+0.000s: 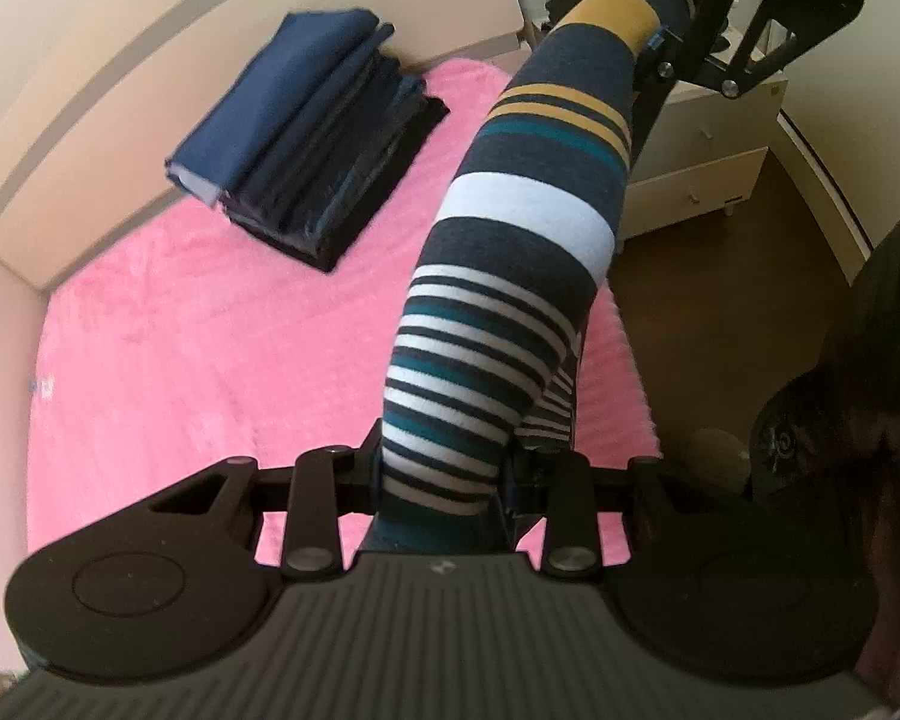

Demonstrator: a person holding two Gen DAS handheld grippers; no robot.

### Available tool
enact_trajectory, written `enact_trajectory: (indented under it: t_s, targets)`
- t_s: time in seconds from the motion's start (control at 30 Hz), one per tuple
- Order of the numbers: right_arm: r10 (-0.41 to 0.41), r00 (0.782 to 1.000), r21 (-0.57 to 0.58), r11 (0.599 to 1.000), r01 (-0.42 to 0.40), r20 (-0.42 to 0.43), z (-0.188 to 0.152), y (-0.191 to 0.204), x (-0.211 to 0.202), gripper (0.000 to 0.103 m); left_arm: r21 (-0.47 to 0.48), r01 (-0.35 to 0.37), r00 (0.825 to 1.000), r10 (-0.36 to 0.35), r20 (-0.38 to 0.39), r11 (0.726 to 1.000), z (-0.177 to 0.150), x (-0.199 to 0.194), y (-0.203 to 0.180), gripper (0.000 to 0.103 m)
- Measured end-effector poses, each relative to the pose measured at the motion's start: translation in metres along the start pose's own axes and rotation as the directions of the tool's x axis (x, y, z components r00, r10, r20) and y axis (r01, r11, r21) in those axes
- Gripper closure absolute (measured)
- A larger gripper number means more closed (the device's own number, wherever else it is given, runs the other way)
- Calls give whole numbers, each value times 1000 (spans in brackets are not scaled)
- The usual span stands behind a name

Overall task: Fold clothes
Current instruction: 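Carry the held sweater with both grippers toward the navy clothes stack, then lower the sweater onto the navy clothes stack with both grippers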

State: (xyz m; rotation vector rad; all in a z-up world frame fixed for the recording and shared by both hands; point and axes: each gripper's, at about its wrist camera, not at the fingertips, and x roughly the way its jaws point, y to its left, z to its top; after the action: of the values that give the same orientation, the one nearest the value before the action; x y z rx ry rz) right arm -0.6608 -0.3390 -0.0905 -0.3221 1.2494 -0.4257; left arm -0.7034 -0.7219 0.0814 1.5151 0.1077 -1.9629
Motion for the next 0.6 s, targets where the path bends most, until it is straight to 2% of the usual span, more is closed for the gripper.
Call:
enact_trajectory:
  t_s: [0.23,0.4,0.6]
  targets:
    - [-98,995,50,994,99,-11,9,-44,-16,73,64,-49,996,44,80,997,-4,-7,30,73]
    - [-152,988,70,986,151,10,5,-94,-27,73,94,-106,988,94,123,990,-3,-12,42,73]
    - [-213,975,71,975,208,69,-20,-183,-26,73,105,-175,975,157,156,979,33,11,67,73]
